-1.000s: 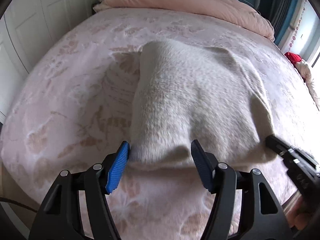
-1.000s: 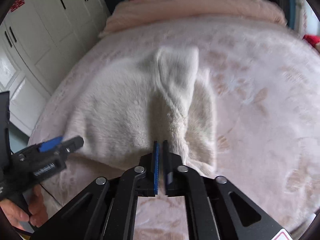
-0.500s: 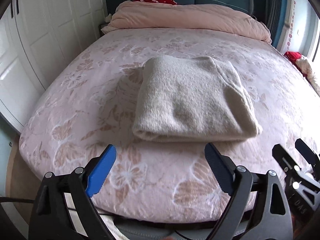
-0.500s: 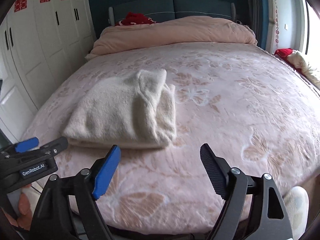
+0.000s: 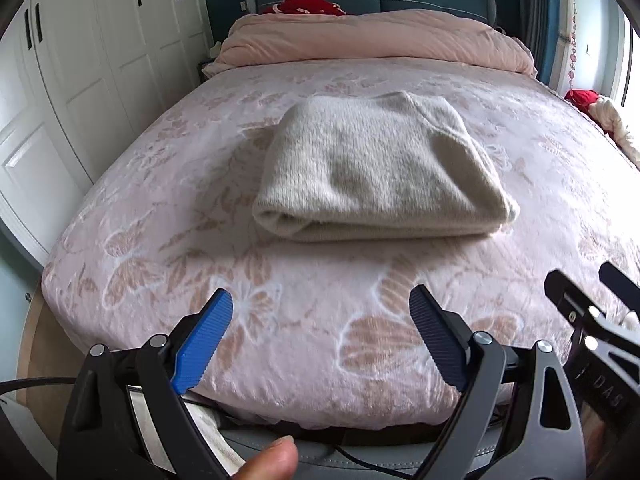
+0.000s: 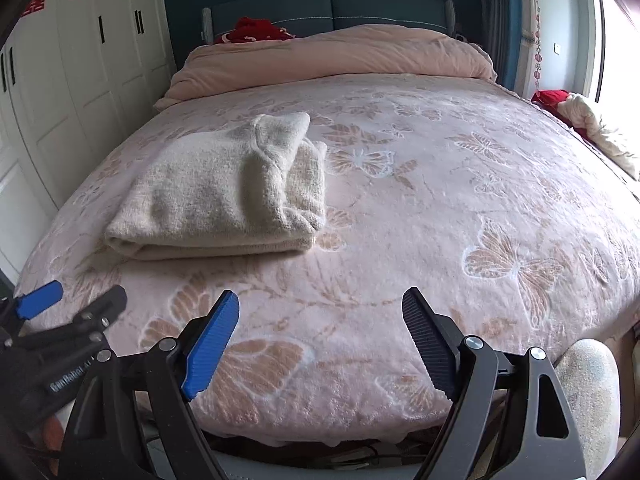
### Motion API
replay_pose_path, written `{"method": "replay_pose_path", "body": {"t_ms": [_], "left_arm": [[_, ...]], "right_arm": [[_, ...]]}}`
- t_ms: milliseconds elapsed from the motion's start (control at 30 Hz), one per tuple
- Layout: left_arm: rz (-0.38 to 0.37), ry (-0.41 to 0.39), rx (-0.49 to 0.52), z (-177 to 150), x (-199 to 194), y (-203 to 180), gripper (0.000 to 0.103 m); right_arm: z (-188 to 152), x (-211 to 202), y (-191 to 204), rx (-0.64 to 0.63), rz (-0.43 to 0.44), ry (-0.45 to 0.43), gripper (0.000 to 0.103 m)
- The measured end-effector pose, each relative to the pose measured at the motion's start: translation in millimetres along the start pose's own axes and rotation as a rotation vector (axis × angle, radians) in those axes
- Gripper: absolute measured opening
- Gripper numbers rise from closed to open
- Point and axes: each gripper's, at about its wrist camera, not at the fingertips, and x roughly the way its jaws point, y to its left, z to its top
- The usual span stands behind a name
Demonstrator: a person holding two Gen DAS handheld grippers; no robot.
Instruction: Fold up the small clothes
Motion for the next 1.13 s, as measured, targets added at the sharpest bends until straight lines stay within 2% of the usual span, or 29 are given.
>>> {"method": "replay_pose_path", "body": {"t_ms": [300, 667, 1133], "left_arm": [[0.033, -0.018, -0.036, -4.8, -2.8, 5.0, 0.087], [0.006, -0.032, -0.029, -7.4, -8.0, 3.7, 0.089], [0.007, -0.024, -0.026, -10.0, -4.0, 4.5, 0.088]], "right_arm": [[-2.9, -0.3, 6.3, -0.018, 0.002, -0.003, 0.082], [-3.1, 0.2, 9.6, -0.022, 0.003, 0.002, 0.082], [-5.4, 1.1, 13.0, -0.042, 0.002, 0.010, 0.082]]}}
